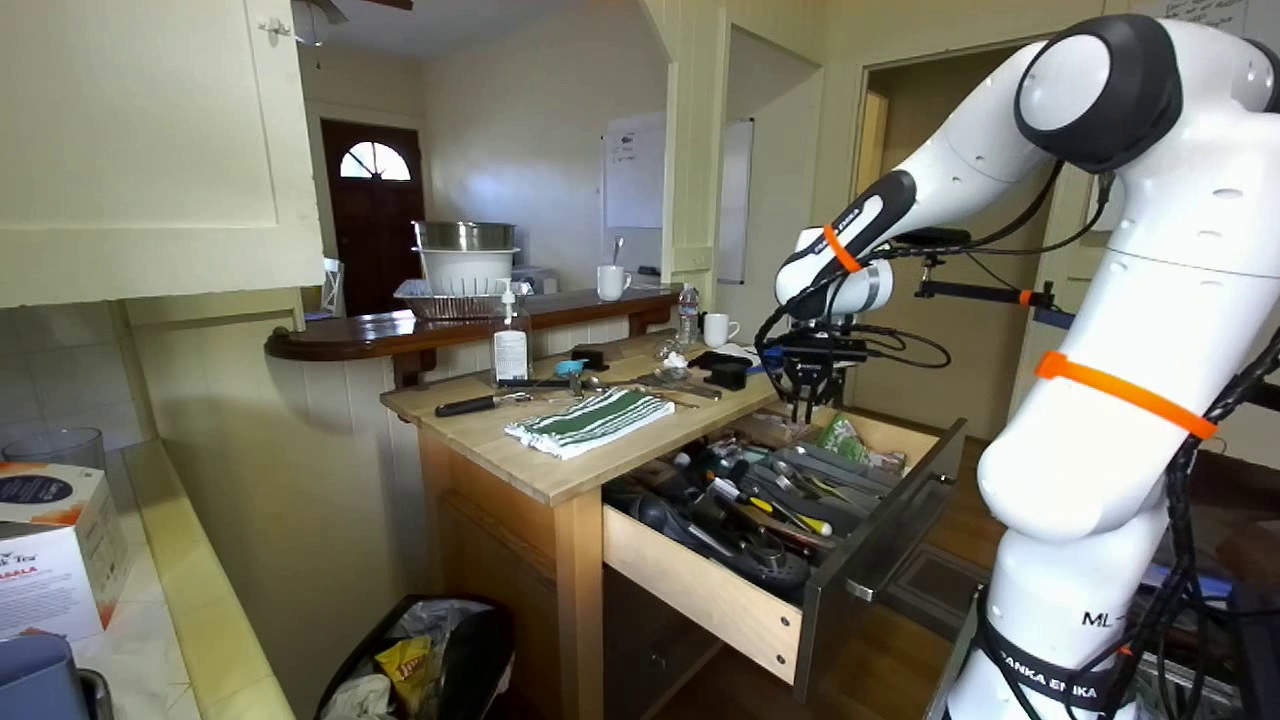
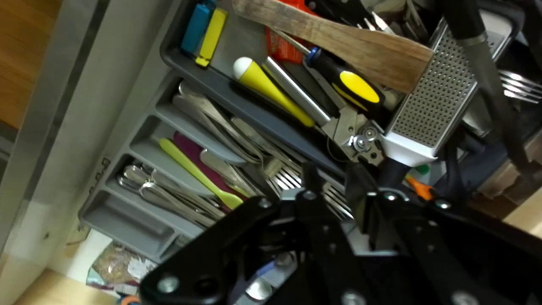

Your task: Open the topmost drawer completely

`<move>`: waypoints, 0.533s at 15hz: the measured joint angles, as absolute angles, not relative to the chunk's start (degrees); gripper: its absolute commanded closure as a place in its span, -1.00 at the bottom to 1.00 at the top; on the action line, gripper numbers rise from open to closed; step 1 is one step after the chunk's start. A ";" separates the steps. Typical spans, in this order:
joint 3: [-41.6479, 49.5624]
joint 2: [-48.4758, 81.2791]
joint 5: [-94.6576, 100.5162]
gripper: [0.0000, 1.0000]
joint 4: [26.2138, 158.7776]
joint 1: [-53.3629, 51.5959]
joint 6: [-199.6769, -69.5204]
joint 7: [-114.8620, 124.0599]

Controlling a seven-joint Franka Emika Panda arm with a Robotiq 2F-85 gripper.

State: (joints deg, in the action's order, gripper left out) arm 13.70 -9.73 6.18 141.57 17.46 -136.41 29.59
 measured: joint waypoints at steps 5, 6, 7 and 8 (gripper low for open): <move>11.61 -16.53 8.87 -0.87 137.44 17.27 -127.13 18.11; 11.31 -17.40 9.10 -0.97 136.12 17.13 -125.24 15.53; 10.96 -18.15 9.34 -1.00 134.77 16.98 -123.29 13.11; 10.60 -18.76 9.63 -1.00 133.24 16.70 -121.24 10.68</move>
